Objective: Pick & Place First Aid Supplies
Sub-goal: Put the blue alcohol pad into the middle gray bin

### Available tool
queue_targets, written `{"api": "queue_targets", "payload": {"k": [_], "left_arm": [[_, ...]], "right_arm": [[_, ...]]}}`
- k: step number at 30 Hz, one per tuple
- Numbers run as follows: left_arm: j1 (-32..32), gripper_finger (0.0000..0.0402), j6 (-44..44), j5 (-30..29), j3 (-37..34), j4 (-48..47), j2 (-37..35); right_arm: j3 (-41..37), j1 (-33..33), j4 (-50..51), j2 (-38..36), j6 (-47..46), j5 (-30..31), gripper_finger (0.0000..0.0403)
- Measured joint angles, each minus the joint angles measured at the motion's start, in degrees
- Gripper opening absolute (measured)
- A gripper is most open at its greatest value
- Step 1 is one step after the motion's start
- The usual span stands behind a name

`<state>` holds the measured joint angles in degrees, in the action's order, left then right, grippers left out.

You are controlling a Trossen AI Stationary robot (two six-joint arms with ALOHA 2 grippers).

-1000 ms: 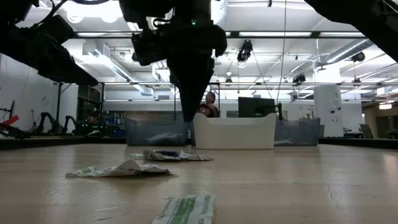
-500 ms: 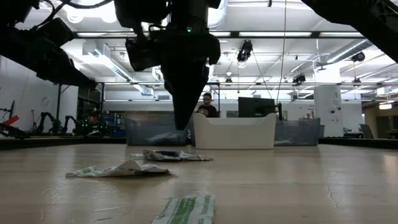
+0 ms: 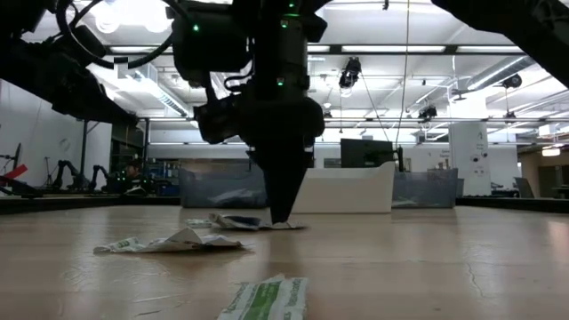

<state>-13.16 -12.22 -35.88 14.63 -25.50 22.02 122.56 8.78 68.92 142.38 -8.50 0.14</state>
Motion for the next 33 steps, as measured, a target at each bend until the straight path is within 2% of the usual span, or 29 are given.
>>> {"api": "queue_targets", "payload": {"k": [9,20,25,28,33], "left_arm": [[0.00,0.0094,0.00,0.02,0.00,-0.04,0.00],[-0.01,0.0094,-0.01,0.02,0.00,-0.04,0.00],[0.00,0.0094,-0.23,0.02,0.00,-0.04,0.00],[-0.01,0.0094,-0.23,0.02,0.00,-0.07,0.00],[0.00,0.0094,-0.23,0.03,0.00,-0.07,0.00]], "right_arm": [[-3.17,0.33,0.33,-0.27,-0.52,-0.17,0.0071],[1.44,0.33,3.49,0.42,0.21,-0.25,0.0024],[4.53,0.33,10.40,0.64,2.51,-0.51,0.0009],[6.73,0.33,15.03,0.56,6.01,-4.01,0.0008],[9.79,0.33,16.48,0.51,13.59,-16.75,0.0008]]}}
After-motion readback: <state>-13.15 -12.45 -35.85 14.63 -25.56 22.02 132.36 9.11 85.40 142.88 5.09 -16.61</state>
